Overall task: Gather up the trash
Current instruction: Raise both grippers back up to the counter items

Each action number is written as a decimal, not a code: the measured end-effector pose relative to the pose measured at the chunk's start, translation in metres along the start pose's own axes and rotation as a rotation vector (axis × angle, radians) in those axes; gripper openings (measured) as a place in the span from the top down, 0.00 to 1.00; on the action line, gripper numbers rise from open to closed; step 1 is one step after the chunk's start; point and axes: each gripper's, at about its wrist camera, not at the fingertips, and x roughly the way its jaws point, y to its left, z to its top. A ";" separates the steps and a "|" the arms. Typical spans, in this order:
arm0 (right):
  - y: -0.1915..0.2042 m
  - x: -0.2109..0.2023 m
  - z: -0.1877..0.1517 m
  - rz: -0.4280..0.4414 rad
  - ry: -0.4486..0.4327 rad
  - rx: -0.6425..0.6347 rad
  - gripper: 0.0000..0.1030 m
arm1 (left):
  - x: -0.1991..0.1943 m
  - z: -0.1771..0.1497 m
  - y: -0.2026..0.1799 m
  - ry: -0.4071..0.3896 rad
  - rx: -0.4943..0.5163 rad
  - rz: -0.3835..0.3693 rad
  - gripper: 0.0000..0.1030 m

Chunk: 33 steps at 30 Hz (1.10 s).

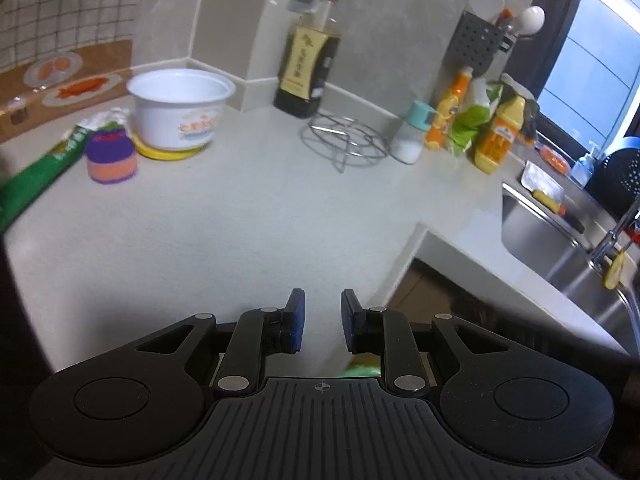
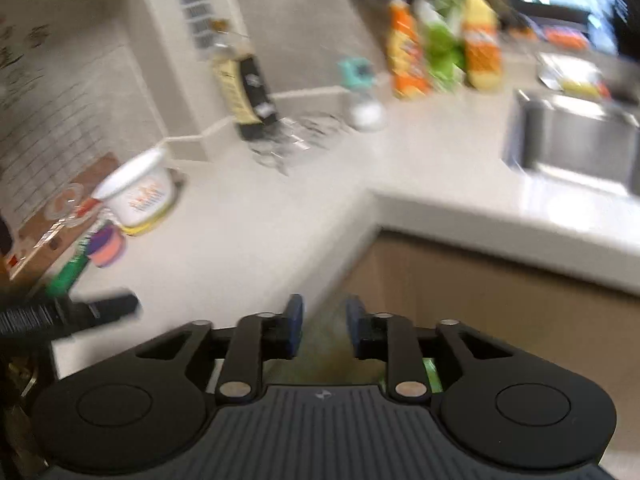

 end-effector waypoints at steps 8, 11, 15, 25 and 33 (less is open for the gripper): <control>0.123 0.042 0.043 0.208 0.068 -0.324 0.54 | -0.025 -0.013 0.071 -0.062 -0.160 0.033 0.78; 0.174 0.060 0.047 0.297 0.060 -0.492 0.53 | -0.034 -0.017 0.088 -0.064 -0.202 0.052 0.78; 0.229 0.091 0.054 0.522 0.030 -0.650 0.44 | -0.048 -0.024 0.094 -0.095 -0.240 0.123 0.78; 0.363 0.217 0.057 0.687 0.204 -0.628 0.44 | -0.058 -0.034 0.101 -0.101 -0.286 0.178 0.78; 0.421 0.287 0.043 0.606 0.319 -0.690 0.76 | -0.054 -0.033 0.115 -0.095 -0.326 0.169 0.78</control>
